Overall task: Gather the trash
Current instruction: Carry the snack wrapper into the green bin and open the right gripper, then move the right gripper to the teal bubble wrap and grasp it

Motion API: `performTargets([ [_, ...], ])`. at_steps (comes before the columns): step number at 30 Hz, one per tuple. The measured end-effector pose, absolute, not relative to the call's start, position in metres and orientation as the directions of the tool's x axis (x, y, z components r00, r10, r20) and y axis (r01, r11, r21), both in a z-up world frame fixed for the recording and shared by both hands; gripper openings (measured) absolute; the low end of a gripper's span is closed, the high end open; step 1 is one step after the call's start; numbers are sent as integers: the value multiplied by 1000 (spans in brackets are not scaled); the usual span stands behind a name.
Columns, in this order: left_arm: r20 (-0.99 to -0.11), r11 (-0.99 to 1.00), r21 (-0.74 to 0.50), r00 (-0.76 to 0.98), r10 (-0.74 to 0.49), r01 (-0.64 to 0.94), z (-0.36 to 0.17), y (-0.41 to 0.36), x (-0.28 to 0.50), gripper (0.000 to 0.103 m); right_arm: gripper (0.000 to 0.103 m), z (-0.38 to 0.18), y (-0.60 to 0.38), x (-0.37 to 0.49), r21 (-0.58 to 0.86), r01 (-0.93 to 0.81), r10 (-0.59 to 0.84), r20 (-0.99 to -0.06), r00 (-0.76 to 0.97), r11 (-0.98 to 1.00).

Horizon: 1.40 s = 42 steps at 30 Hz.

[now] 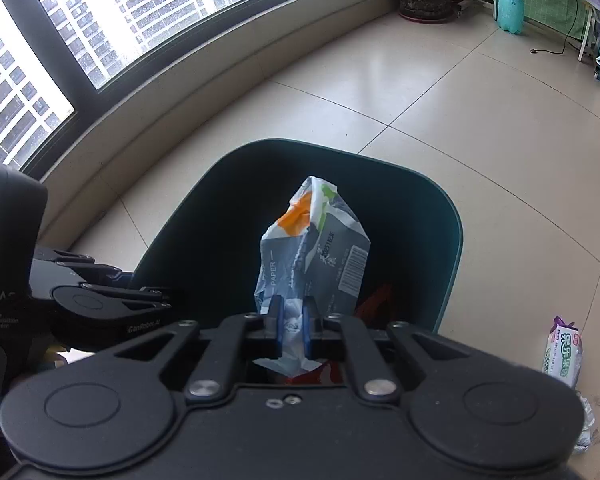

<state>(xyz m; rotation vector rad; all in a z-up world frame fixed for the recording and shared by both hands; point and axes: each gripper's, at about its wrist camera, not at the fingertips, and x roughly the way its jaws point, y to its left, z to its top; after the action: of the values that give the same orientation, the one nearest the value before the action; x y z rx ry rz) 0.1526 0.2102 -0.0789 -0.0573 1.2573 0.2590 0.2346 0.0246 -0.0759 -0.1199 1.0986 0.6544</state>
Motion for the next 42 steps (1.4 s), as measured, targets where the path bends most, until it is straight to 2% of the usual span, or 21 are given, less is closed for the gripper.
performTargets([
  [13,-944,969,100,286,163,-224,-82,210,151,24,8,-117,64,242,145,-542,322,-914,247,828],
  [20,-945,969,97,286,161,-225,-81,210,151,24,18,-131,68,244,132,-536,285,-934,215,834],
  [25,-945,969,96,285,160,-227,-81,210,151,24,22,-128,70,242,139,-551,297,-932,207,823],
  [37,-944,972,96,290,158,-215,-80,210,151,24,42,-102,35,227,186,-572,368,-903,220,799],
  [42,-941,977,94,302,150,-190,-81,209,148,24,51,-75,7,219,191,-576,400,-880,259,794],
])
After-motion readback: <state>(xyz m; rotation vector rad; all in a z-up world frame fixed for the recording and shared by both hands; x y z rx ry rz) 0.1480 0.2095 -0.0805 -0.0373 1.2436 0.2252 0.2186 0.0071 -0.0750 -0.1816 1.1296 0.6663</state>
